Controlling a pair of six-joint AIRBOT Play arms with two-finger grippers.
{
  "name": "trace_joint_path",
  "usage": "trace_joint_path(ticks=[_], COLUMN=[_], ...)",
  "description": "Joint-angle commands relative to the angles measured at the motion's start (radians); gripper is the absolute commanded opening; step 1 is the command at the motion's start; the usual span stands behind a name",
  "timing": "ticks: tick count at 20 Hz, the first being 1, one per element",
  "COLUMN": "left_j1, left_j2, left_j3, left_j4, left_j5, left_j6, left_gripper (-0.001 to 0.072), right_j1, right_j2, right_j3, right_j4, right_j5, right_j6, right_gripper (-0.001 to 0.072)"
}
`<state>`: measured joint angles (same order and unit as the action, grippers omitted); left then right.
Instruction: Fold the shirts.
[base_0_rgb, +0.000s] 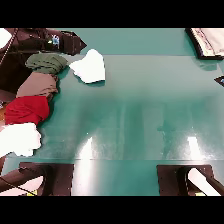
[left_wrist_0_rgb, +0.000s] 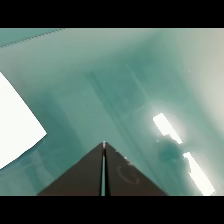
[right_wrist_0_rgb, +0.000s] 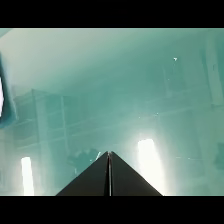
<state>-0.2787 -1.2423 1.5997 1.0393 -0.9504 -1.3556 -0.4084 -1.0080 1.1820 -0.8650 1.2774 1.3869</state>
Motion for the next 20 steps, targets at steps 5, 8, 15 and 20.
trace_joint_path(ticks=[5,8,15,20], left_j1=[0.000,0.000,0.000,0.001], left_j2=[0.000,0.000,0.000,0.000], left_j3=[0.000,0.000,0.000,0.000], left_j4=[0.000,0.000,0.000,-0.008], left_j5=[0.000,0.000,0.000,0.042], left_j6=[0.001,0.001,0.001,0.001], left_gripper=[0.0025,0.0025,0.0025,0.0025], right_j1=[0.000,0.000,0.000,0.001], right_j2=[-0.006,-0.006,-0.006,-0.006], right_j3=[0.000,0.000,0.000,0.000], right_j4=[0.001,0.001,0.002,0.002], right_j5=[-0.002,-0.002,-0.003,-0.003], right_j6=[0.000,0.000,0.000,0.000], right_gripper=[0.0015,0.0015,0.0015,0.0015])
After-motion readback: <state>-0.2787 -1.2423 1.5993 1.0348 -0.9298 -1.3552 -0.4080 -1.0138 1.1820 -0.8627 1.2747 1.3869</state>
